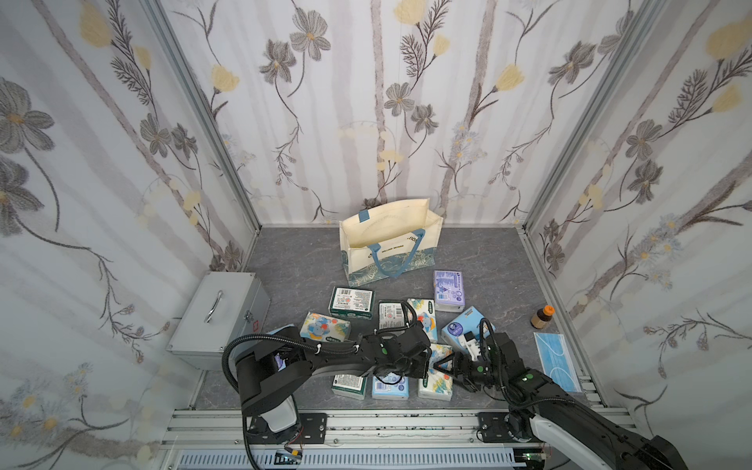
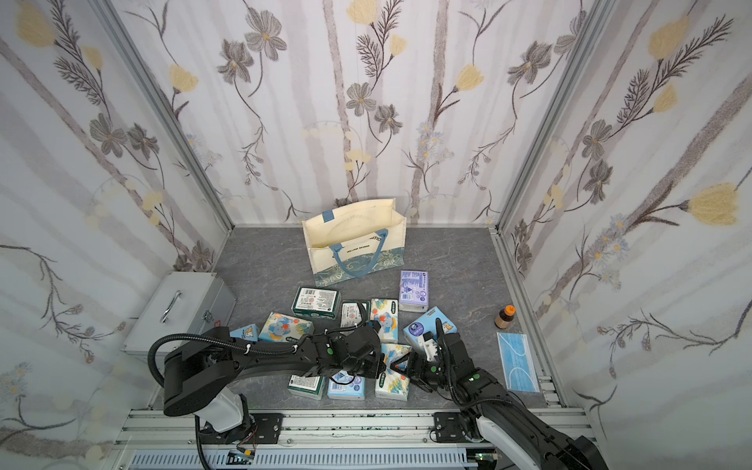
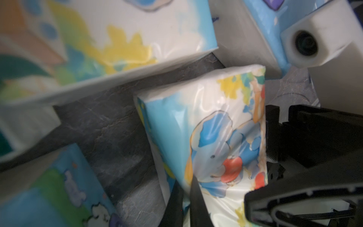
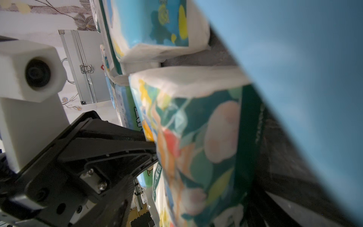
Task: Put tissues into the canvas bag
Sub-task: Pick up the pack of facial tissues from the center of the board.
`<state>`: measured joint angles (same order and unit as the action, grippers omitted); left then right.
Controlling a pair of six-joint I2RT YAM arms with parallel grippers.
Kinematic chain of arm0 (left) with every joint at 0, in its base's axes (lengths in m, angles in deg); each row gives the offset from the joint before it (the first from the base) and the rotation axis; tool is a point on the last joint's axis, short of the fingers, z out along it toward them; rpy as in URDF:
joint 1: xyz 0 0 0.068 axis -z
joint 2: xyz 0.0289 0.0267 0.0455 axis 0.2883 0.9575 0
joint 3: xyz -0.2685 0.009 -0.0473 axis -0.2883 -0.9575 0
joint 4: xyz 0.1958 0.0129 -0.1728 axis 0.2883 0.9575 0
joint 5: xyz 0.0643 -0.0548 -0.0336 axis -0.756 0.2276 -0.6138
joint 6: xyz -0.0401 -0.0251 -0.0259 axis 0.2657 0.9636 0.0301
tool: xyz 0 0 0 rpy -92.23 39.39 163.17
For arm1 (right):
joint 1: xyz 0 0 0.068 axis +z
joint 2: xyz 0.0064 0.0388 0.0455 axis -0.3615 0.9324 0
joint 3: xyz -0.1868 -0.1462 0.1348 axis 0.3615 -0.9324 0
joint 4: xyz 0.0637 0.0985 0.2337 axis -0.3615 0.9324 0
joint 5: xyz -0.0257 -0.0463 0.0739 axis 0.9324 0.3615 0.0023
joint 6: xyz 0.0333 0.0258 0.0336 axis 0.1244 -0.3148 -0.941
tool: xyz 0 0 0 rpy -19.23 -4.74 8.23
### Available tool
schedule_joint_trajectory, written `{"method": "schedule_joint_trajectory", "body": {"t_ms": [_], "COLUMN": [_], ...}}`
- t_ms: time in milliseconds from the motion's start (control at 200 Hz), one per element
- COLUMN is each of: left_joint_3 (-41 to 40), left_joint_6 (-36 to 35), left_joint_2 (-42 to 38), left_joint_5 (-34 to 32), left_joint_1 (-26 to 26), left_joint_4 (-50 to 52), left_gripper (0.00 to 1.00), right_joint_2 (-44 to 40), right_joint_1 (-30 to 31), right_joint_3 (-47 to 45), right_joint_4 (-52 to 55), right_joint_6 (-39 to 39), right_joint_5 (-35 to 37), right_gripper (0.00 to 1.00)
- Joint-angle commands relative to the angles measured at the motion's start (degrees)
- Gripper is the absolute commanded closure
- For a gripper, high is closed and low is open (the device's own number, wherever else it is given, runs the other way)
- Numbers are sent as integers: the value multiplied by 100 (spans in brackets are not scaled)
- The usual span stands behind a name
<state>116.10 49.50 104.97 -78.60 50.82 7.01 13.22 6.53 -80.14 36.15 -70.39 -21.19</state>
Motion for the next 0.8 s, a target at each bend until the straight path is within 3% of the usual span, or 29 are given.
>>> {"method": "schedule_joint_trajectory", "body": {"t_ms": [0,200,590,799], "left_joint_3": [-47,15,169,-112], "left_joint_6": [-16,-159,-275,-215], "left_joint_2": [32,-155,-158,-204], "left_joint_5": [15,157,365,671], "left_joint_1": [2,3,-12,-109], "left_joint_4": [226,22,-258,-854], "left_gripper": [95,91,88,87], "right_joint_2": [-69,-476,-305,-137], "right_joint_1": [12,5,184,601], "right_joint_3": [-12,-3,102,258], "right_joint_4": [-575,-881,-591,-519], "right_joint_6": [-212,-432,-158,57], "right_joint_5": [-231,-501,-424,-87], "right_gripper": [22,41,38,61]}}
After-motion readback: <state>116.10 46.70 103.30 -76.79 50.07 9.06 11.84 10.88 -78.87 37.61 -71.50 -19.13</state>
